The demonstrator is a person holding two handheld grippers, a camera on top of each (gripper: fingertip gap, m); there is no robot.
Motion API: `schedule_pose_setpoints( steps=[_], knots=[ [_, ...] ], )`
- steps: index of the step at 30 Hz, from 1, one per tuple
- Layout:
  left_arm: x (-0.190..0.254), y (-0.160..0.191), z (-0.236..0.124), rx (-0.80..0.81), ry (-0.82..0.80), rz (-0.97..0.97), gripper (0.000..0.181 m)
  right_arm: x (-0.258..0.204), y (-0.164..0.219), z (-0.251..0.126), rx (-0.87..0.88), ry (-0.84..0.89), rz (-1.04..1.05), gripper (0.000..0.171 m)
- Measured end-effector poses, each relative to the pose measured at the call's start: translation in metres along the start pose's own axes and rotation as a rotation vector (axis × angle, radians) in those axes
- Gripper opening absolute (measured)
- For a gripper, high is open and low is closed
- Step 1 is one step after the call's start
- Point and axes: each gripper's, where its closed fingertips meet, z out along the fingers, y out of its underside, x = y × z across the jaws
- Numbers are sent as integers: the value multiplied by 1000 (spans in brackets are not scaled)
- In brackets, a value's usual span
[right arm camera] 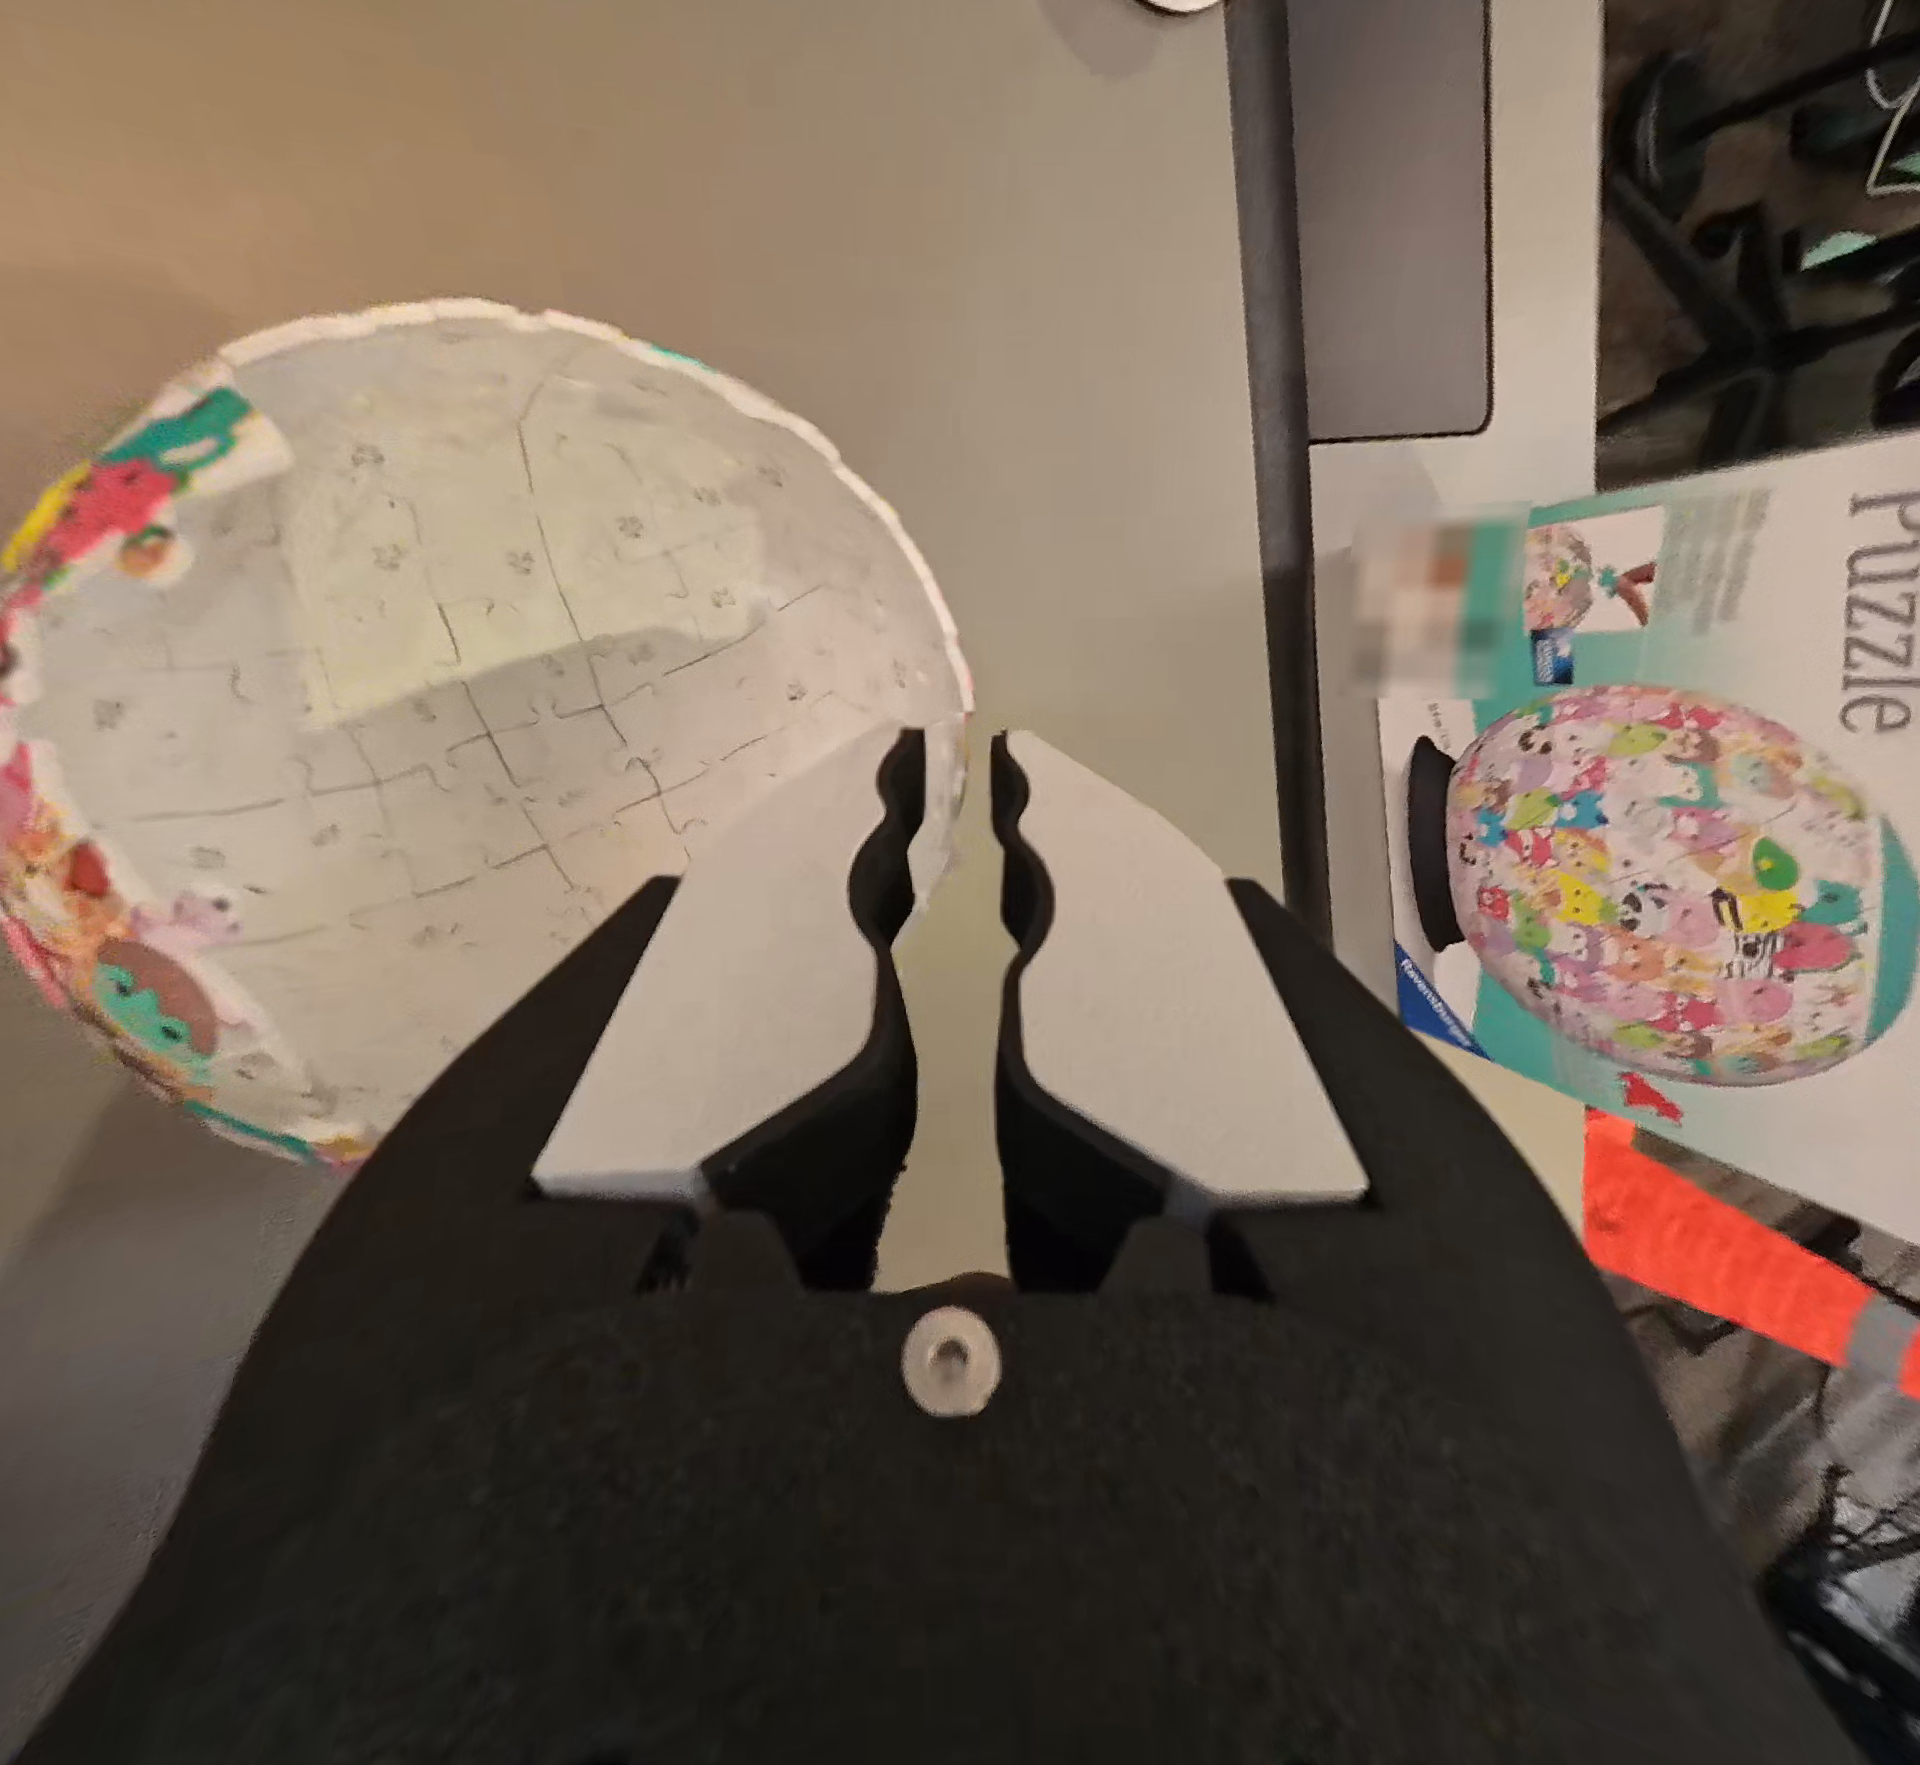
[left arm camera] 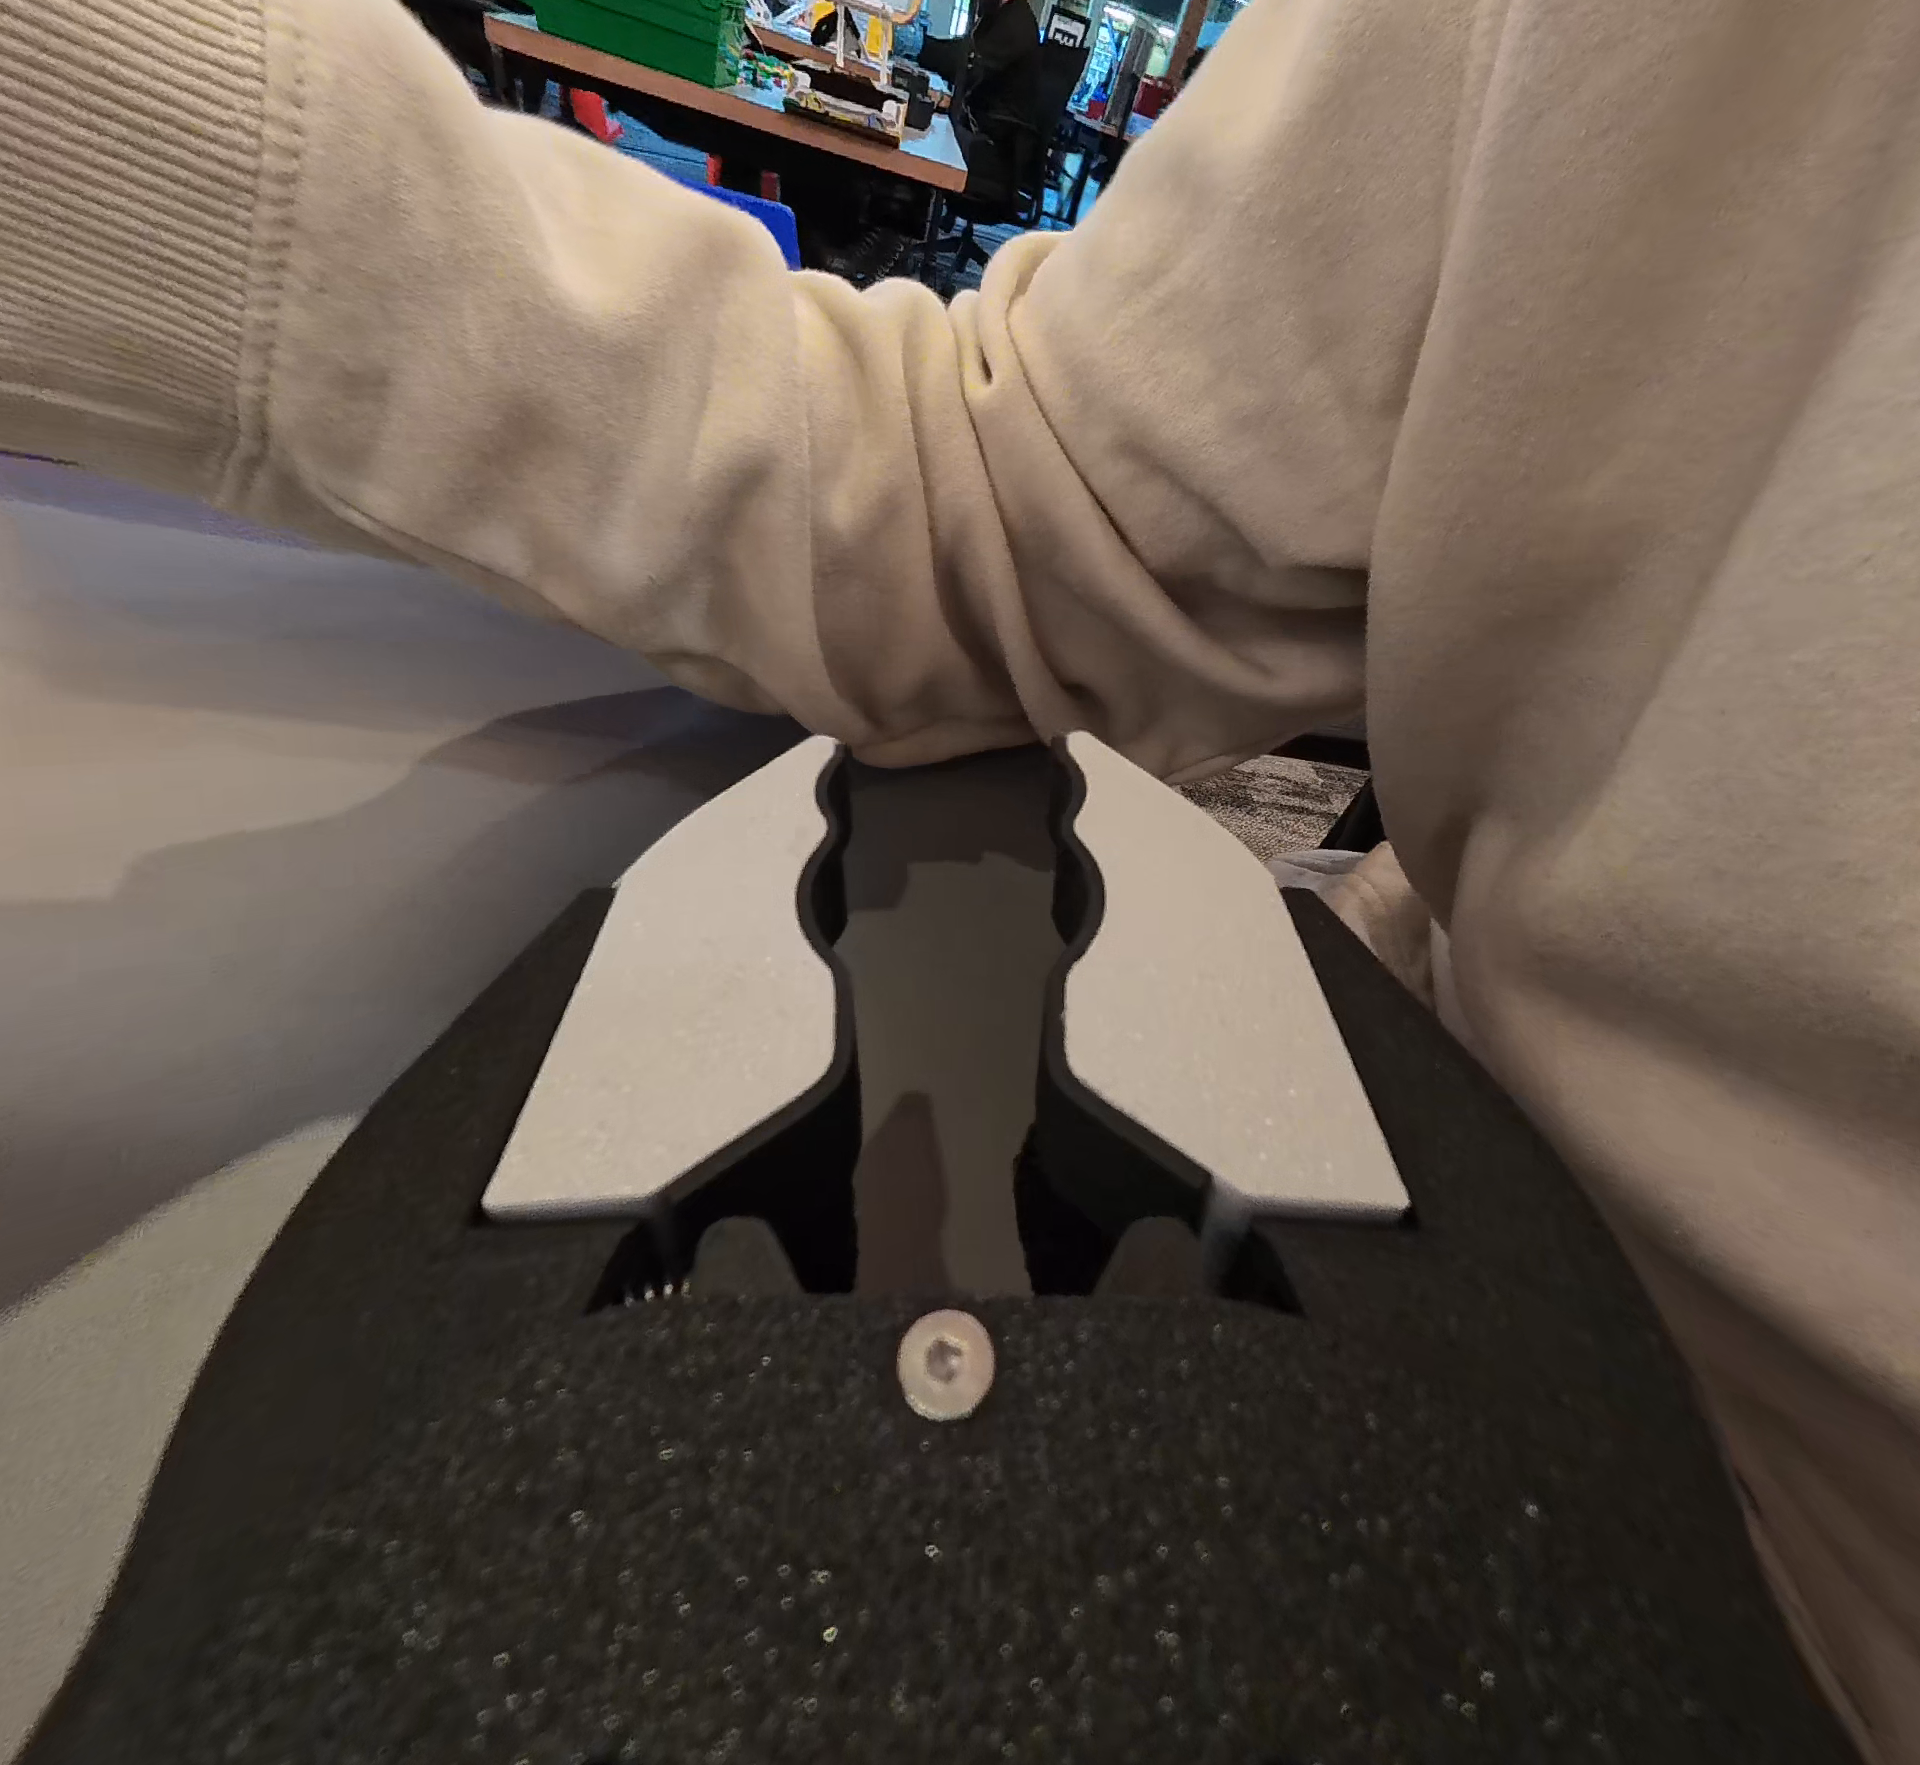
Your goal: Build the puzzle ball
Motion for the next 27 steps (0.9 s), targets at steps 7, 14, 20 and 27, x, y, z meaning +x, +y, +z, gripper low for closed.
schedule_pose_setpoints(
  steps=[7,14,20,27],
  knots=[
    [0,0,0,-3,7,-4,35,2,-4,0,47,-31,-92,10],
    [2,0,0,-3,19,-6,35,3,-9,1,53,-37,-145,4],
    [2,0,0,0,26,-14,35,3,-8,1,57,-42,-146,3],
    [2,0,1,-3,27,-13,35,2,-5,1,50,-53,-151,7]
  ],
)
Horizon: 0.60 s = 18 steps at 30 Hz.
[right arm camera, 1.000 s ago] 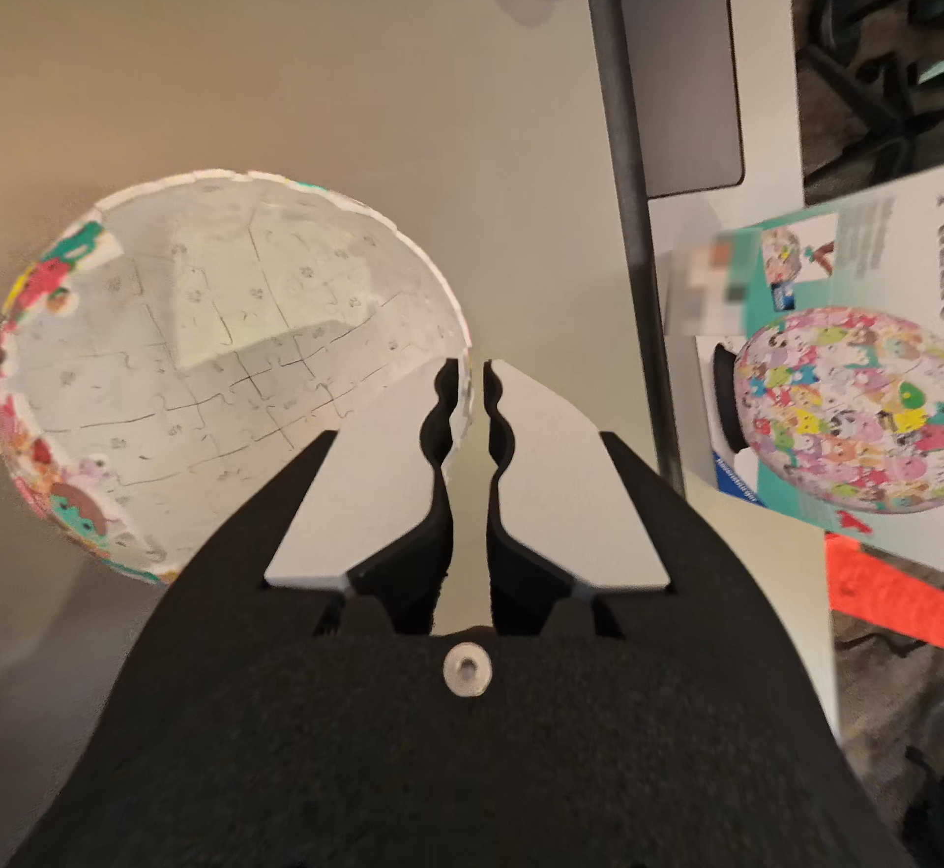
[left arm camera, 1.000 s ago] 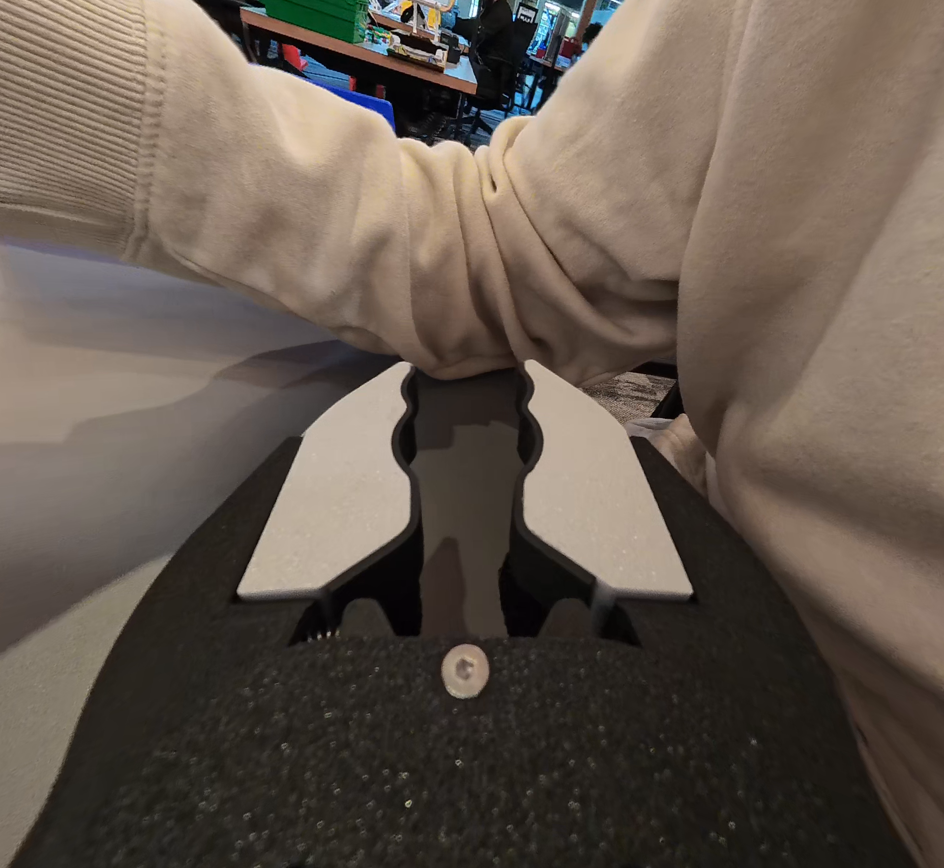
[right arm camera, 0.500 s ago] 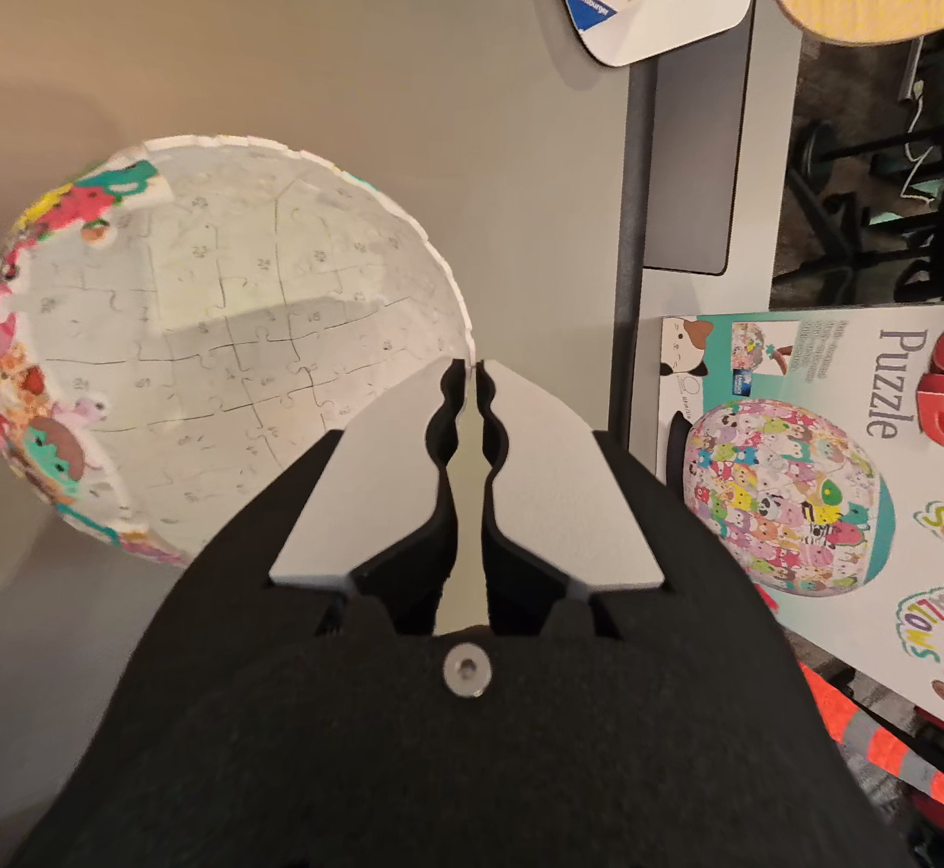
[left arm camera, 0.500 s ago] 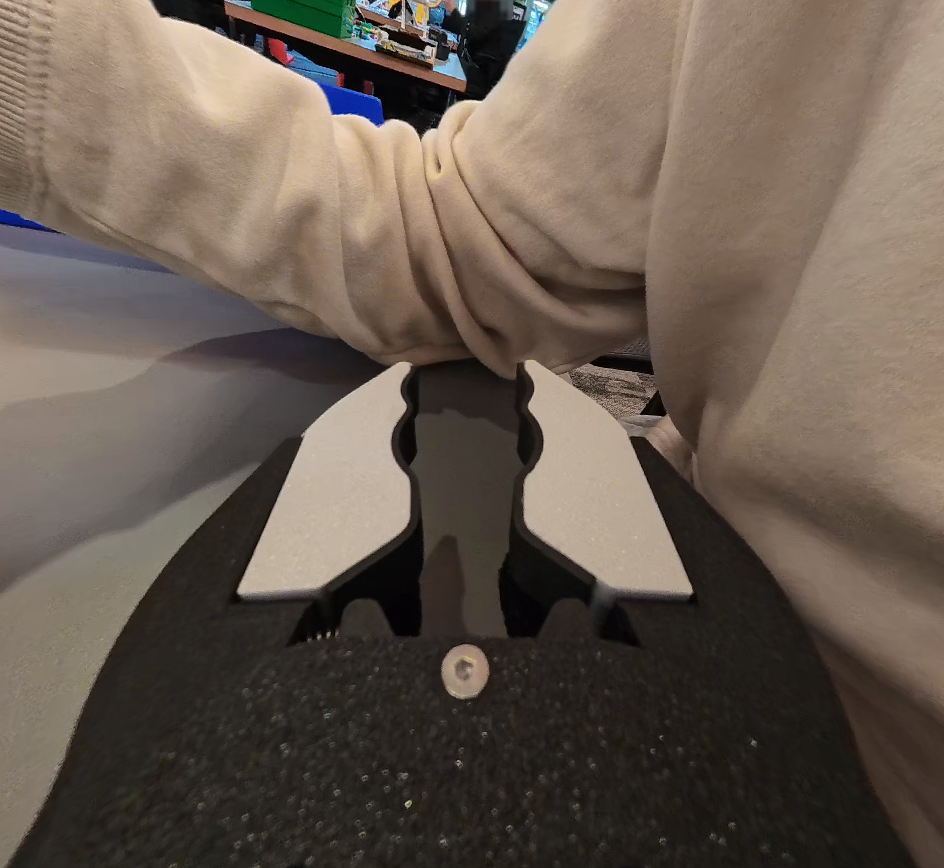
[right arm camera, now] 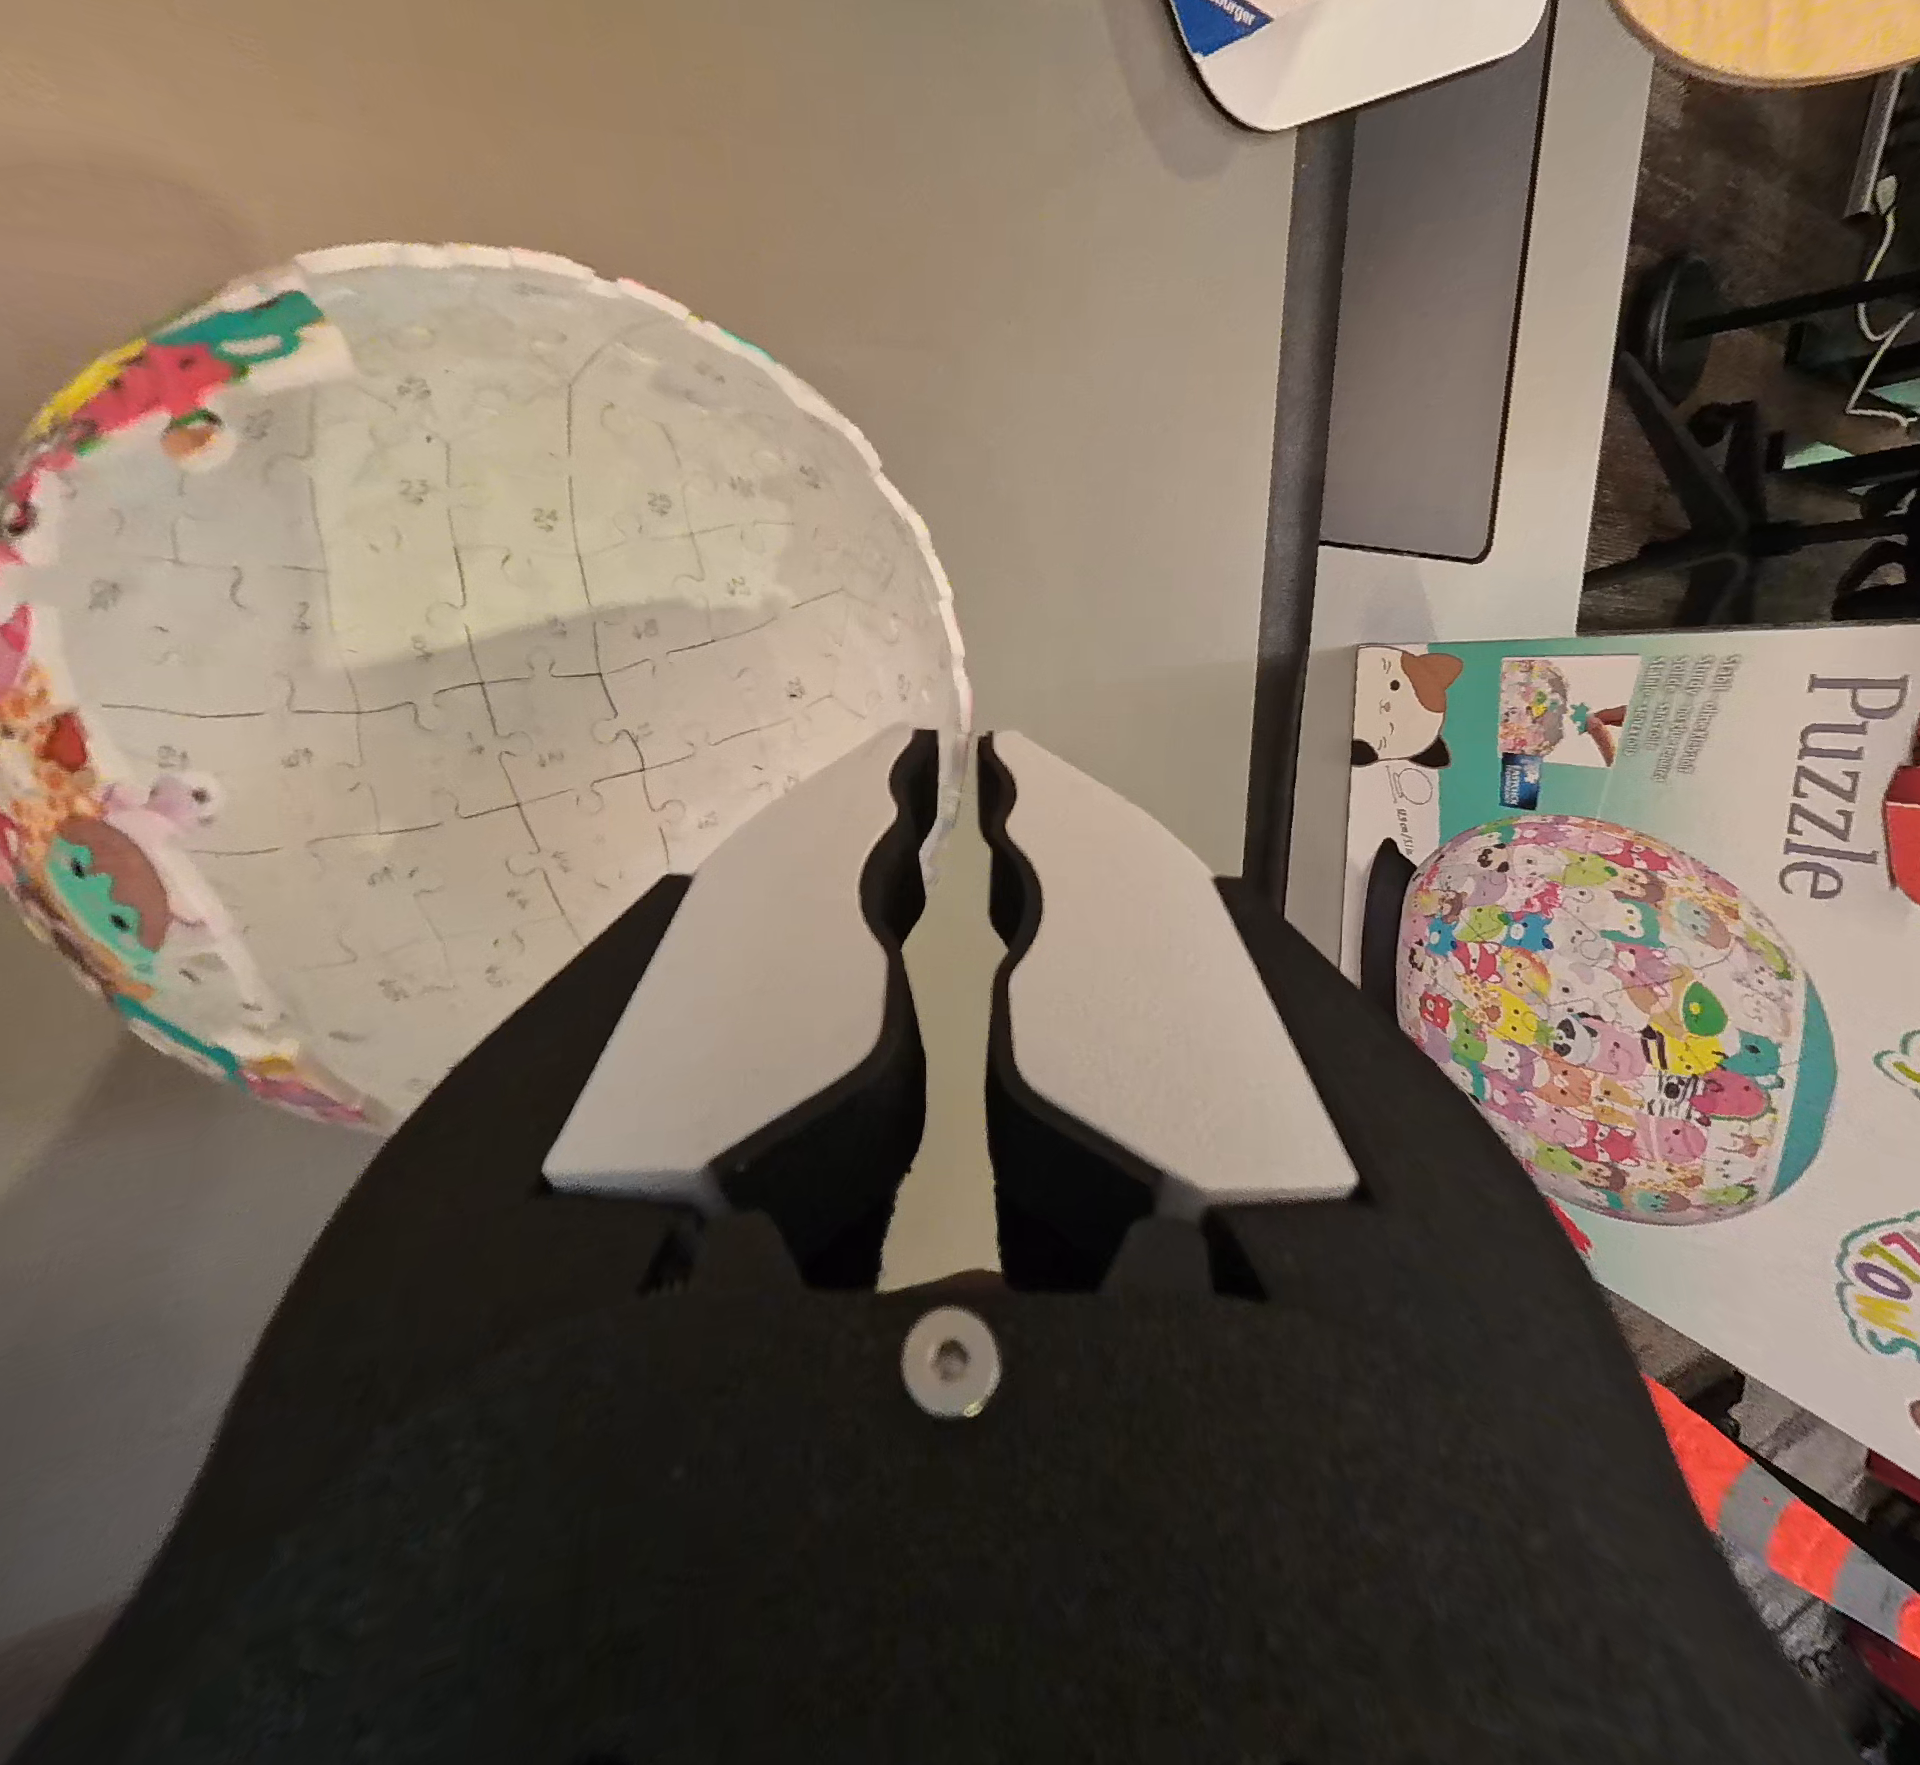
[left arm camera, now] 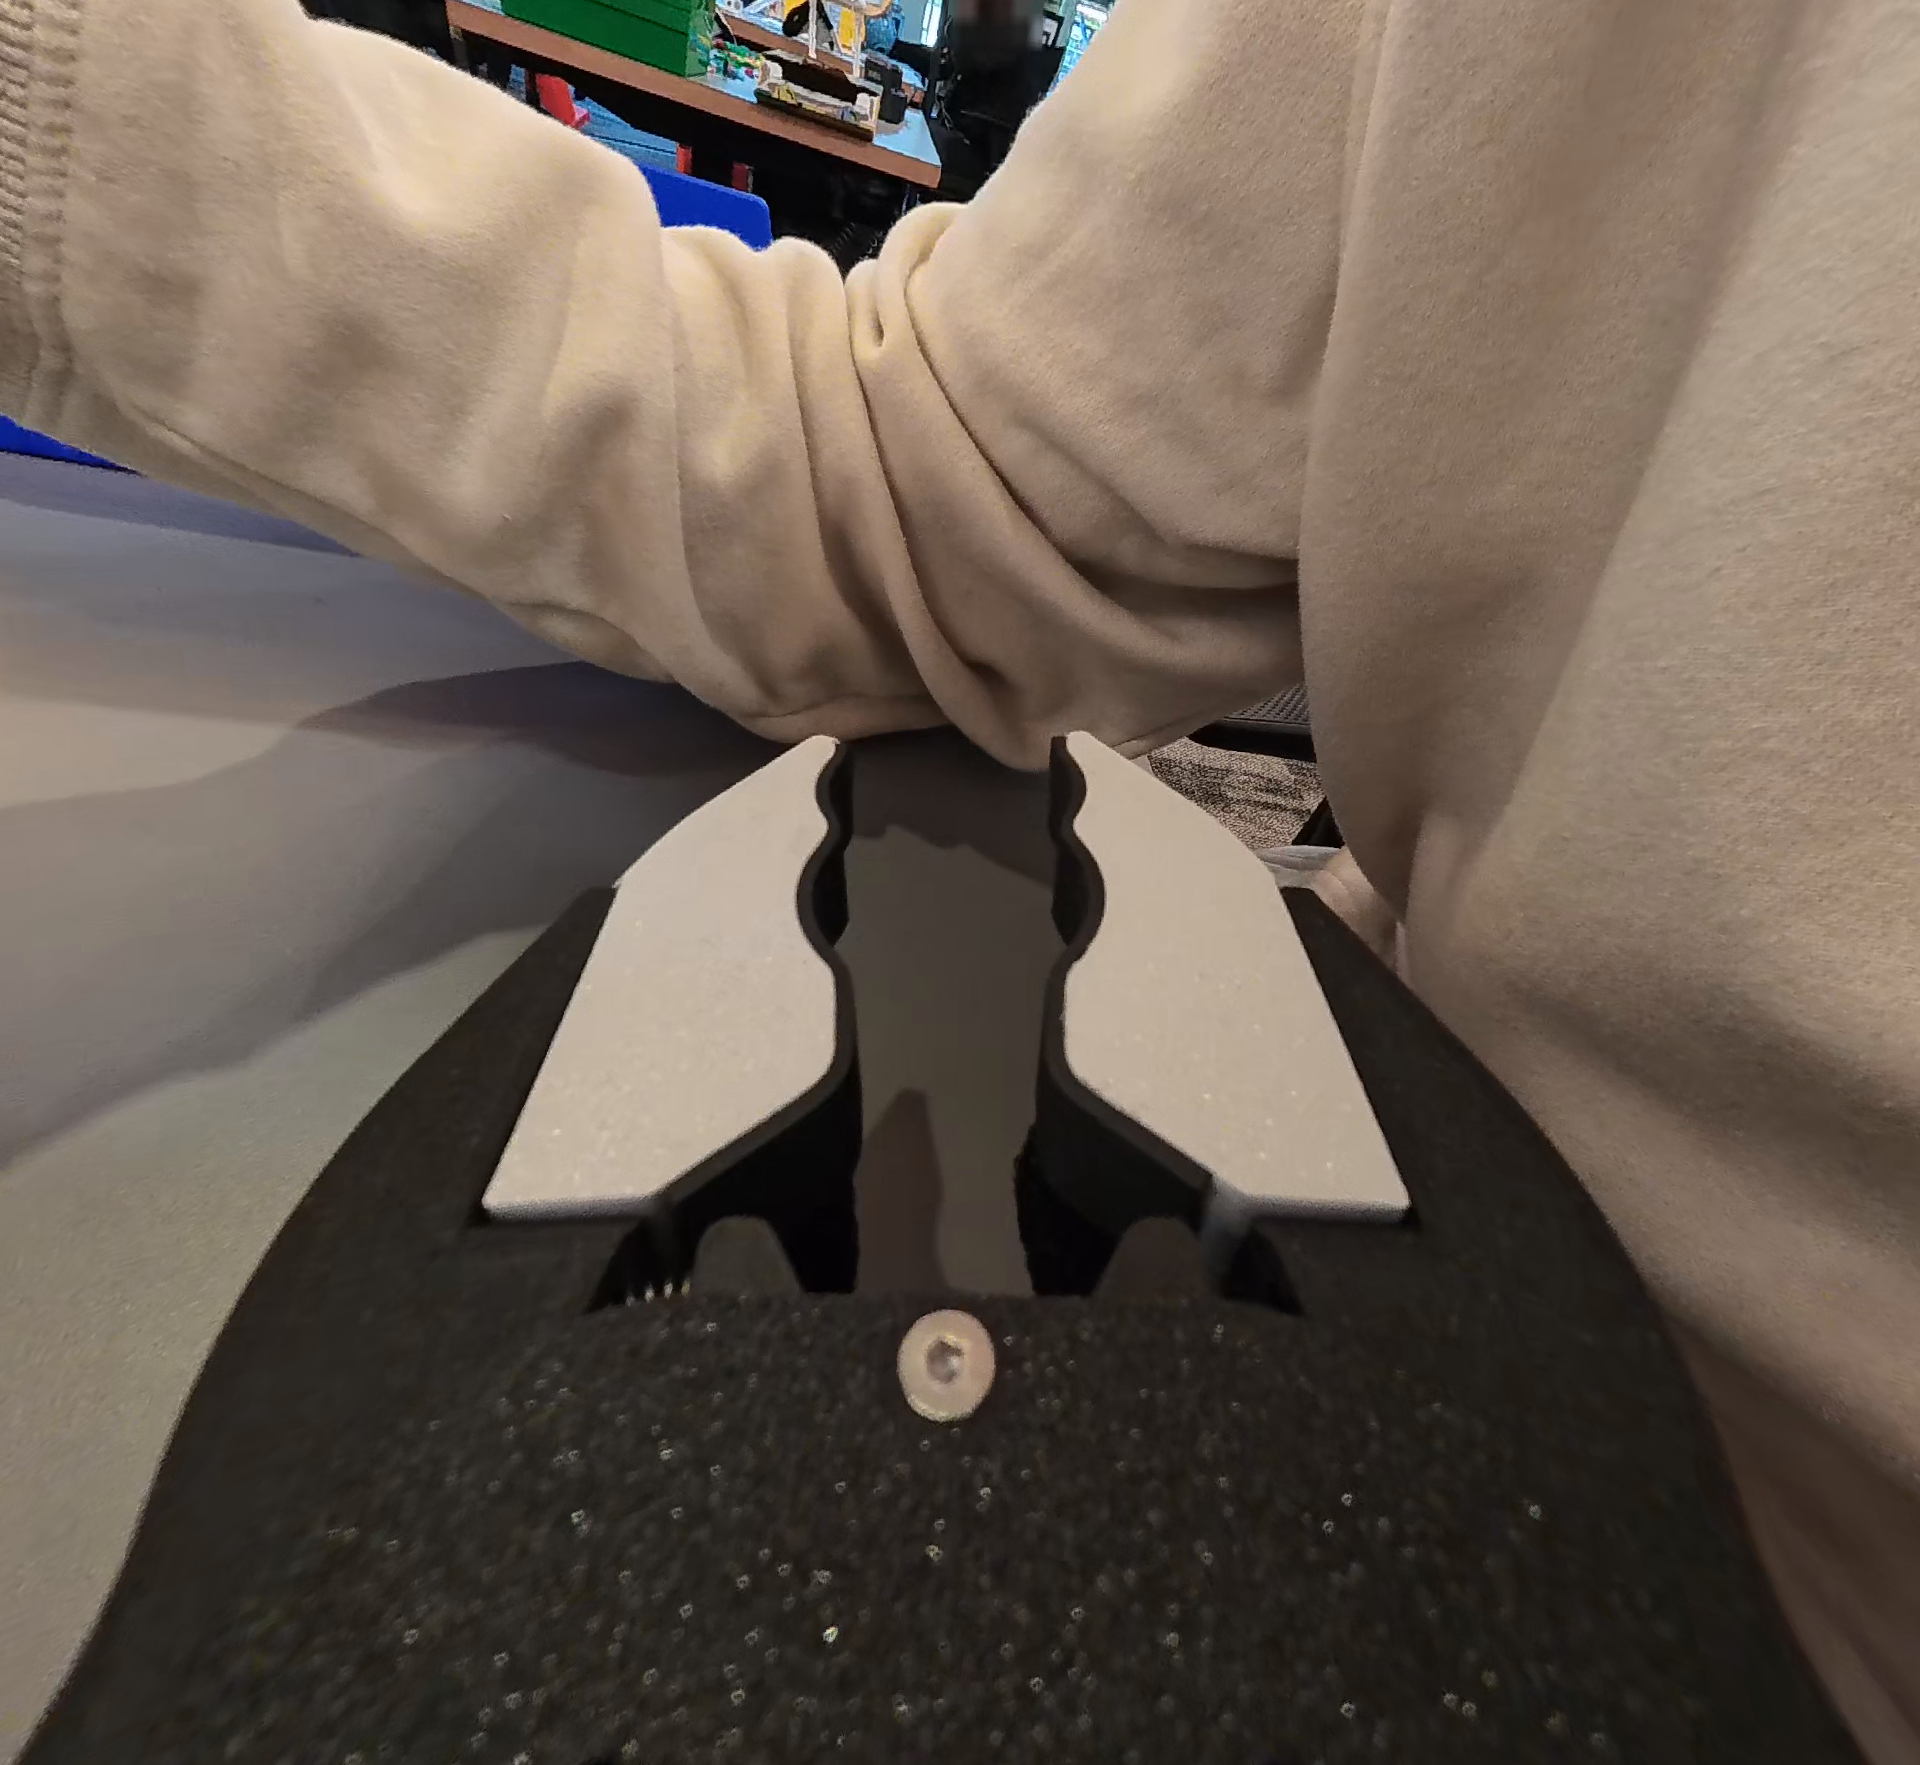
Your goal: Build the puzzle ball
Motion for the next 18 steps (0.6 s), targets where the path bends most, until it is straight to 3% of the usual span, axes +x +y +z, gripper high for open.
schedule_pose_setpoints(
  steps=[13,16,18],
  knots=[
    [0,0,1,-3,-1,5,35,2,-2,1,21,2,13,3],
    [0,0,1,-1,-1,4,35,6,2,-5,8,24,41,23],
    [-1,0,1,2,-1,3,35,7,10,-14,-33,18,104,22]
  ],
)
